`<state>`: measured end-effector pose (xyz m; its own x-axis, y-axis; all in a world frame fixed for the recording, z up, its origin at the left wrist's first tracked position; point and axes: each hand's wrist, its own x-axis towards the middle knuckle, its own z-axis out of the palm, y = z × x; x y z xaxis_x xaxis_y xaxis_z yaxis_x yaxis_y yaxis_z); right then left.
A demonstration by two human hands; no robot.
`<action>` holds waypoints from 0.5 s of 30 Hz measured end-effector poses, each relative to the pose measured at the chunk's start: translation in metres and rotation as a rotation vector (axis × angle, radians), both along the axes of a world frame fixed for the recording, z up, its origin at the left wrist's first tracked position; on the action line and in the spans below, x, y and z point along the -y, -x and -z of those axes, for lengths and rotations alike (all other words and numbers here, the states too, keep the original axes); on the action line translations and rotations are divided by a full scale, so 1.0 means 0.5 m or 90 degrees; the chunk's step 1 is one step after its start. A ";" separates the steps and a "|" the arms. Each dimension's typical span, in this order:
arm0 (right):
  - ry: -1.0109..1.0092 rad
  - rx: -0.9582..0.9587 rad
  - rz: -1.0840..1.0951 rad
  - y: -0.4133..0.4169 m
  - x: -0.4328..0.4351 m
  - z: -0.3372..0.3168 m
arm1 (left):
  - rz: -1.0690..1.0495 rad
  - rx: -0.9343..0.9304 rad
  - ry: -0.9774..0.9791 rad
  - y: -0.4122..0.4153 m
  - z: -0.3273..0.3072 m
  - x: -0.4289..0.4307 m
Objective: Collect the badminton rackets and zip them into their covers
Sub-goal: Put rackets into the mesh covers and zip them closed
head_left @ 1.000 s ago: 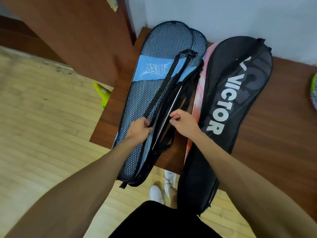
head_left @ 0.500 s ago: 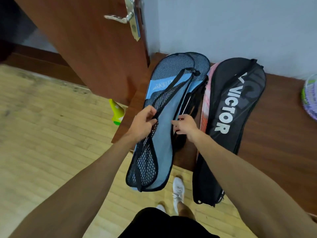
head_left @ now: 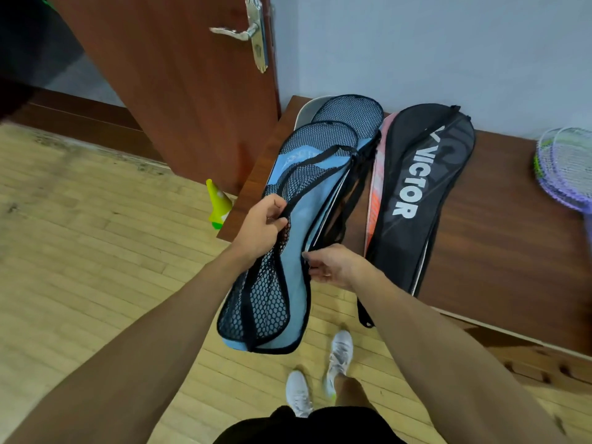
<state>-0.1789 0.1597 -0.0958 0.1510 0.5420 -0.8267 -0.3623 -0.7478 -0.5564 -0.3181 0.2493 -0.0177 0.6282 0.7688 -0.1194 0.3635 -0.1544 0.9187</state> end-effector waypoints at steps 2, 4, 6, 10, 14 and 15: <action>0.024 -0.004 -0.028 0.018 0.021 0.000 | 0.012 0.014 0.005 -0.007 -0.014 0.018; 0.018 -0.044 -0.022 0.033 0.040 -0.001 | 0.027 0.021 0.004 -0.017 -0.028 0.034; -0.006 -0.059 0.005 0.036 0.054 -0.009 | 0.035 0.028 0.010 -0.028 -0.040 0.049; -0.076 -0.052 0.122 -0.009 0.085 -0.060 | 0.044 0.039 0.003 -0.062 -0.067 0.085; -0.181 -0.047 0.205 -0.112 0.120 -0.127 | -0.001 0.087 0.012 -0.120 -0.101 0.126; -0.196 -0.029 0.220 -0.142 0.130 -0.145 | -0.011 0.103 0.020 -0.139 -0.111 0.141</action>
<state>-0.1077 0.0947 -0.0232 0.3335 0.6877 -0.6449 -0.5899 -0.3813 -0.7118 -0.2486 0.1790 0.0377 0.6273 0.7776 -0.0423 0.2132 -0.1193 0.9697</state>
